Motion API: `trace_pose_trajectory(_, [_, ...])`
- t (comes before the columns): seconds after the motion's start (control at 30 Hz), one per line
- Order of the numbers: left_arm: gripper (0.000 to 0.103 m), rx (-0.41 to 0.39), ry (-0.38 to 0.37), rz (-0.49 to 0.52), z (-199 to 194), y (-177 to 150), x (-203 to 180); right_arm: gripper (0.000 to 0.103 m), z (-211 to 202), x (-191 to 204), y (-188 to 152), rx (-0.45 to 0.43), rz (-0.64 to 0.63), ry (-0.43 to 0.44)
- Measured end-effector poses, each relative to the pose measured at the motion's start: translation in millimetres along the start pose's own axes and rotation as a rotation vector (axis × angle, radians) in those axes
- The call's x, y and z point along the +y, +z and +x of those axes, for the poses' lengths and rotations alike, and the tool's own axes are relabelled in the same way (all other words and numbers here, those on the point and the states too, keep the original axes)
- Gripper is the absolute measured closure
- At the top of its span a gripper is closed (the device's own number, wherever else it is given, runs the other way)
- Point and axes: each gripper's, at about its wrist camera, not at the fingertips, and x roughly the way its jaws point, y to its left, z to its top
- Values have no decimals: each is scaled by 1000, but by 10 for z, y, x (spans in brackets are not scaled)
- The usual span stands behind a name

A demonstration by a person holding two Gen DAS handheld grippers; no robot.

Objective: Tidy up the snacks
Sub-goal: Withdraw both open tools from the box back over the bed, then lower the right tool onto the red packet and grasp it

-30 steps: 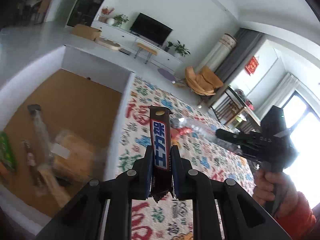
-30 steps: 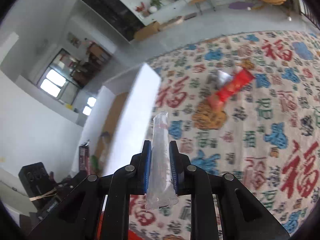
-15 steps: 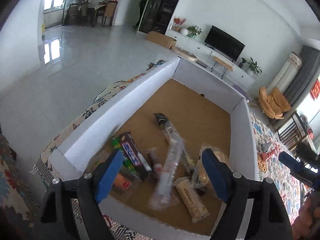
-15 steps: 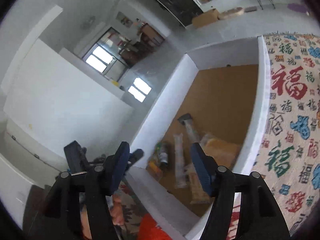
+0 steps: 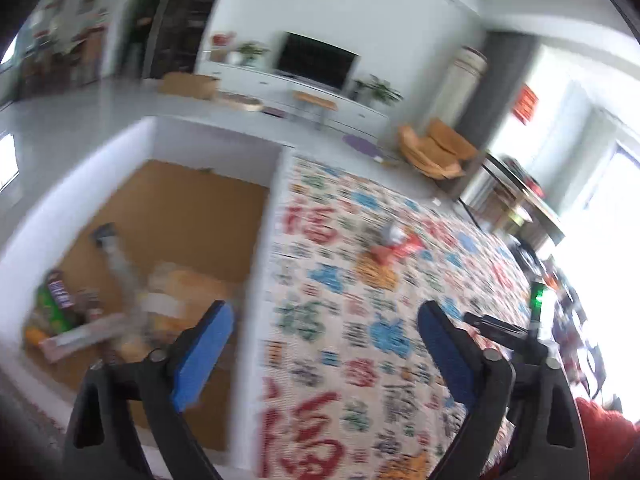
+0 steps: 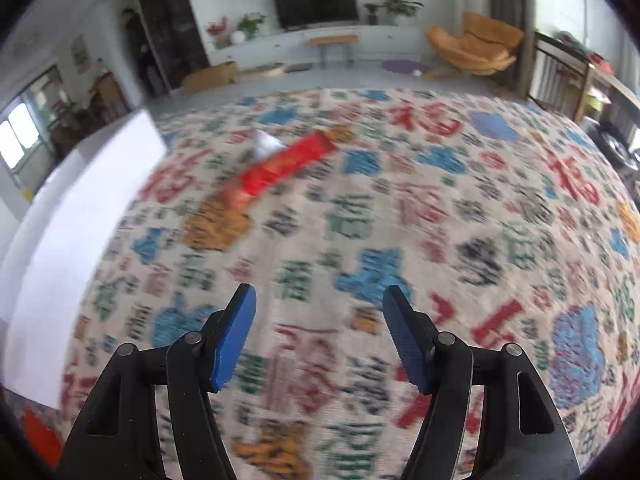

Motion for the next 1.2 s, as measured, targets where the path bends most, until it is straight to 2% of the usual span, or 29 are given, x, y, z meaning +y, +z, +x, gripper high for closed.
trace_pose_trajectory(0.1, [2, 75, -75, 74, 358, -133, -481, 34, 54, -445, -269, 27, 38, -72])
trace_pose_trajectory(0.17, [2, 128, -70, 109, 620, -224, -712, 34, 84, -609, -401, 30, 54, -88])
trace_pose_trajectory(0.23, [2, 172, -30, 142, 924, -361, -841, 34, 27, -627, -463, -24, 24, -92])
trace_pose_trajectory(0.33, [2, 227, 65, 182, 1333, -567, -857, 26, 67, -583, -459, -18, -20, -96])
trace_pose_trajectory(0.4, [2, 249, 117, 187, 1508, -628, -780, 24, 83, -548, -449, -13, -37, -113])
trace_pose_trajectory(0.5, [2, 245, 156, 174, 1703, -620, -662, 21, 98, -568, -445, -10, -28, -122])
trace_pose_trajectory(0.73, [2, 223, 285, 219, 2094, -461, -565, 20, 99, -576, -466, -10, -26, -119])
trace_pose_trajectory(0.87, [2, 258, 293, 213, 2279, -505, -512, 20, 99, -576, -466, -10, -26, -119])
trace_pose_trajectory(0.93, [0, 211, 297, 225, 2262, -558, -511, 20, 101, -579, -465, -10, -26, -119])
trace_pose_trajectory(1.2, [0, 211, 295, 221, 2276, -539, -508, 20, 52, -559, -506, -12, -28, -126])
